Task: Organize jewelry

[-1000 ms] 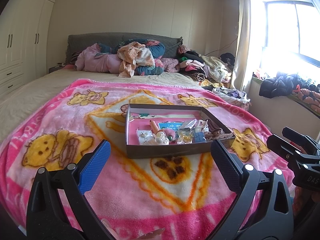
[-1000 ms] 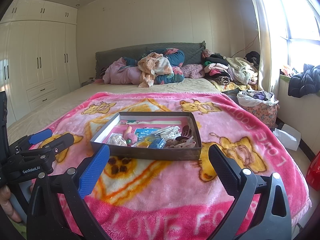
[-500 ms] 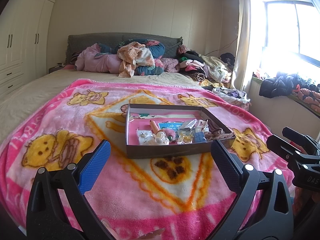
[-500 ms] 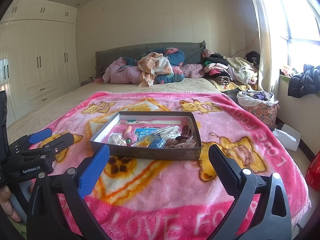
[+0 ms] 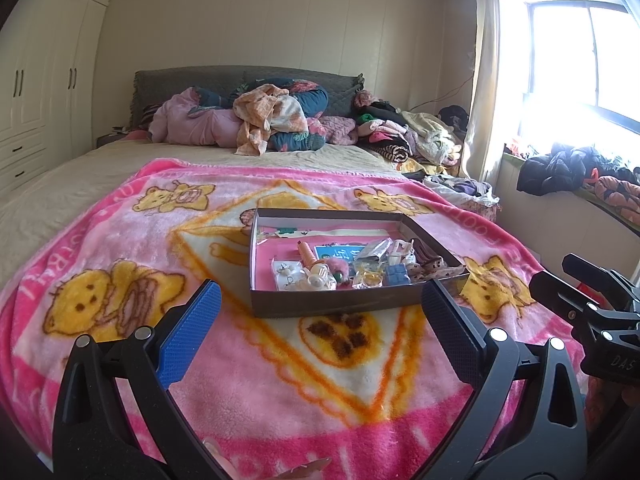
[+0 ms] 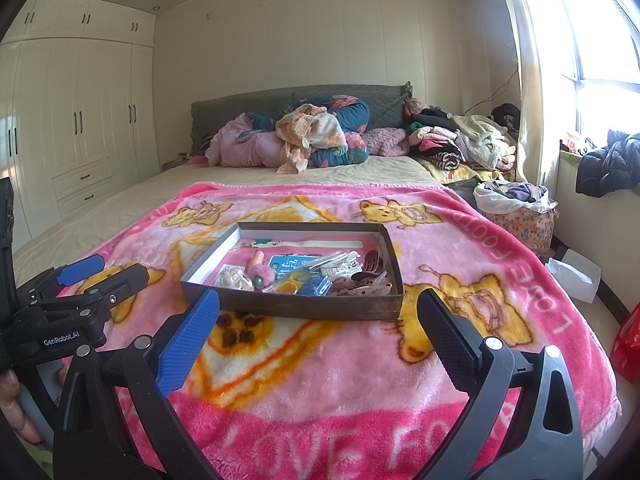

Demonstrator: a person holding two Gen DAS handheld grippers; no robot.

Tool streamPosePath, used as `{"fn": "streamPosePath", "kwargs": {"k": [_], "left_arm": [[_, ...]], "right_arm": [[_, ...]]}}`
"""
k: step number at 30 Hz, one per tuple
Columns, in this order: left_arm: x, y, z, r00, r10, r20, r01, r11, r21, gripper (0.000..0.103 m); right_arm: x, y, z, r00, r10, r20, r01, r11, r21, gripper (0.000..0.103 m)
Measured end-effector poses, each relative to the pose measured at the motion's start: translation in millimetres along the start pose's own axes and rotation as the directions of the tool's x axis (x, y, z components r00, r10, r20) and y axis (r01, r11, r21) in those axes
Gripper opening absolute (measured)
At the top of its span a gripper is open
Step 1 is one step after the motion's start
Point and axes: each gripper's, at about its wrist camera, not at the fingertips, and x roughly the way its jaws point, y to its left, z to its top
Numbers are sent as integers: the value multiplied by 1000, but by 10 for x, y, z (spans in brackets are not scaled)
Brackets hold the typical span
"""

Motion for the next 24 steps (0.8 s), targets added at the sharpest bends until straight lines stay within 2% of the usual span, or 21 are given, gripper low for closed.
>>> {"fn": "streamPosePath", "kwargs": {"k": [12, 19, 21, 24], "left_arm": [[-4, -3, 0, 1000, -4, -3, 4, 1000, -2, 92], [66, 48, 117, 999, 30, -36, -30, 999, -11, 92], [189, 171, 164, 997, 58, -57, -60, 997, -37, 92], [478, 583, 244, 982, 163, -101, -171, 982, -85, 92]], "right_arm": [[-7, -4, 41, 1000, -13, -11, 13, 1000, 5, 97], [100, -211, 117, 998, -7, -70, 11, 998, 59, 97], [205, -377, 175, 994, -30, -107, 37, 997, 65, 97], [534, -827, 249, 978, -68, -198, 79, 995, 52, 97]]}}
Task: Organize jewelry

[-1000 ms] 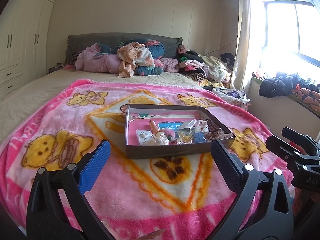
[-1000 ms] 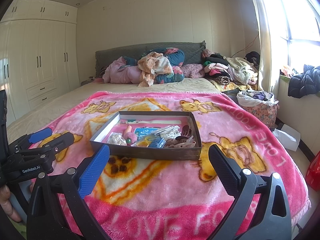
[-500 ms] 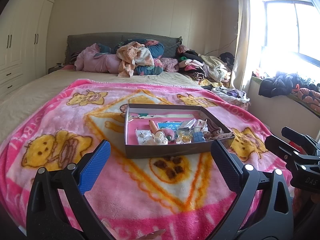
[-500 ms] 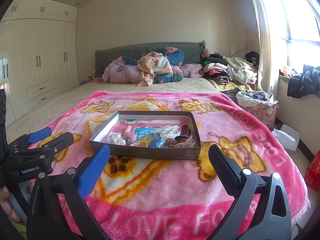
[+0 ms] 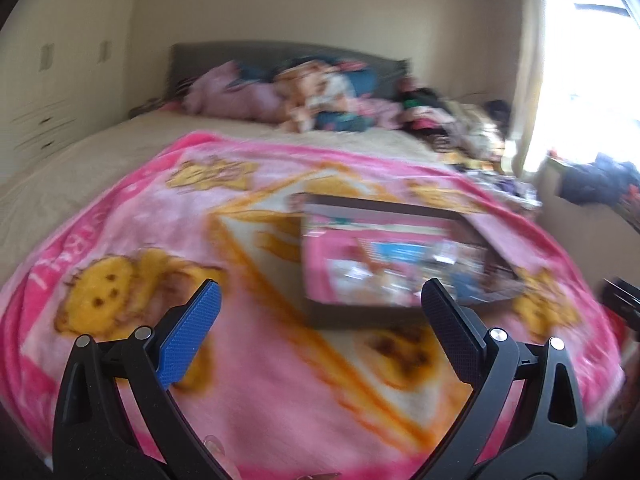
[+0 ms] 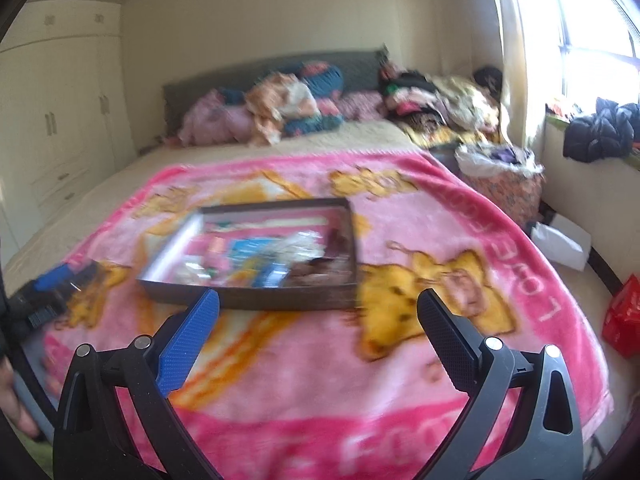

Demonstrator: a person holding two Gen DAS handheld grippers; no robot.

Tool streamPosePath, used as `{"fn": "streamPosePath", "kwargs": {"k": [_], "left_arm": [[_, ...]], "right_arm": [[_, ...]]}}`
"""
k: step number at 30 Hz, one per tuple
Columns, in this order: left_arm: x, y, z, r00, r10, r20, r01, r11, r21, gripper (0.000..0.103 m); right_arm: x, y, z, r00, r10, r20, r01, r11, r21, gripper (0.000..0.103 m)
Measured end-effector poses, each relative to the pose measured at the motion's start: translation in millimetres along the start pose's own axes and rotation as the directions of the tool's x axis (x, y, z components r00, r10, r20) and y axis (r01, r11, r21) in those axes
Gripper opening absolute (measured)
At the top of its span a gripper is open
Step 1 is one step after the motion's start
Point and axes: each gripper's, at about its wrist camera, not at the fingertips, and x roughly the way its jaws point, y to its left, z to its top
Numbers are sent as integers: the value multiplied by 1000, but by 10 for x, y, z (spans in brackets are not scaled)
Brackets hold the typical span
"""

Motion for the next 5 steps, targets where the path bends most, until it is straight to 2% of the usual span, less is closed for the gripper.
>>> {"fn": "streamPosePath", "kwargs": {"k": [1, 3, 4, 5], "left_arm": [[142, 192, 60, 997, 74, -7, -74, 997, -21, 92], [425, 499, 160, 989, 143, -48, -145, 988, -43, 92], [629, 689, 223, 975, 209, -78, -214, 975, -58, 92], [807, 847, 273, 965, 246, -95, -253, 966, -61, 92]], "right_arm": [[223, -241, 49, 997, -70, -33, 69, 997, -21, 97], [603, -587, 78, 979, -166, -115, 162, 986, -46, 97], [792, -778, 88, 972, -186, -145, 182, 982, -42, 97], [1042, -1038, 105, 958, -213, -190, 211, 977, -30, 97]]}}
